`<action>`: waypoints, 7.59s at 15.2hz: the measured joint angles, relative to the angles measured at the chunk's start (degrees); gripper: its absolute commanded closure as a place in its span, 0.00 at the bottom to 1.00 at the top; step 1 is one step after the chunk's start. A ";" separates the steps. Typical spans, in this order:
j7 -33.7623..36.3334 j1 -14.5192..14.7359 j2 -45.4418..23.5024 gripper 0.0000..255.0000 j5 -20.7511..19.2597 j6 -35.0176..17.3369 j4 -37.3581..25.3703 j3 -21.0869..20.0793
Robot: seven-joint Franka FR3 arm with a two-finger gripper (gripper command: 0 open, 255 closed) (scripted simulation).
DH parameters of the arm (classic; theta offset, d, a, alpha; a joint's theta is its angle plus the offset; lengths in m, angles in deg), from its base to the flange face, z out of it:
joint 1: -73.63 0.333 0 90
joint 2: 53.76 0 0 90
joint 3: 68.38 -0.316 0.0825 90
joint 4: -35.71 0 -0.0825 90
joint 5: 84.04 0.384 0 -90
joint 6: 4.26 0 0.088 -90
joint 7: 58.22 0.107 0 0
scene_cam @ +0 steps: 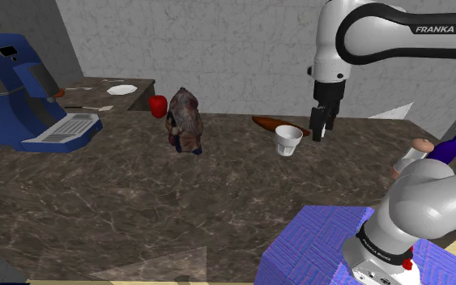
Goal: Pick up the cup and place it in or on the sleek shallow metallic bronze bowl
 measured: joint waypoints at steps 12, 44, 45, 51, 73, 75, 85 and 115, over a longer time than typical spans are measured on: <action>2.65 -4.23 -16.67 0.00 -5.52 -18.96 -0.45 0.63; 8.71 -9.31 -41.21 1.00 -13.84 -41.03 -6.50 2.76; 8.71 -9.31 -41.21 1.00 -13.84 -41.03 -6.50 2.76; 8.35 -9.31 -40.33 1.00 -13.63 -39.54 -7.09 2.77; 4.51 -9.42 -36.09 1.00 -12.18 -23.50 -19.27 3.07; 3.03 -10.02 -39.10 1.00 -12.22 -22.55 -23.46 3.80; -5.71 -13.99 -58.60 1.00 -11.09 -15.57 -51.28 7.12; -4.15 -14.40 -62.66 0.00 -11.38 -28.07 -42.78 7.25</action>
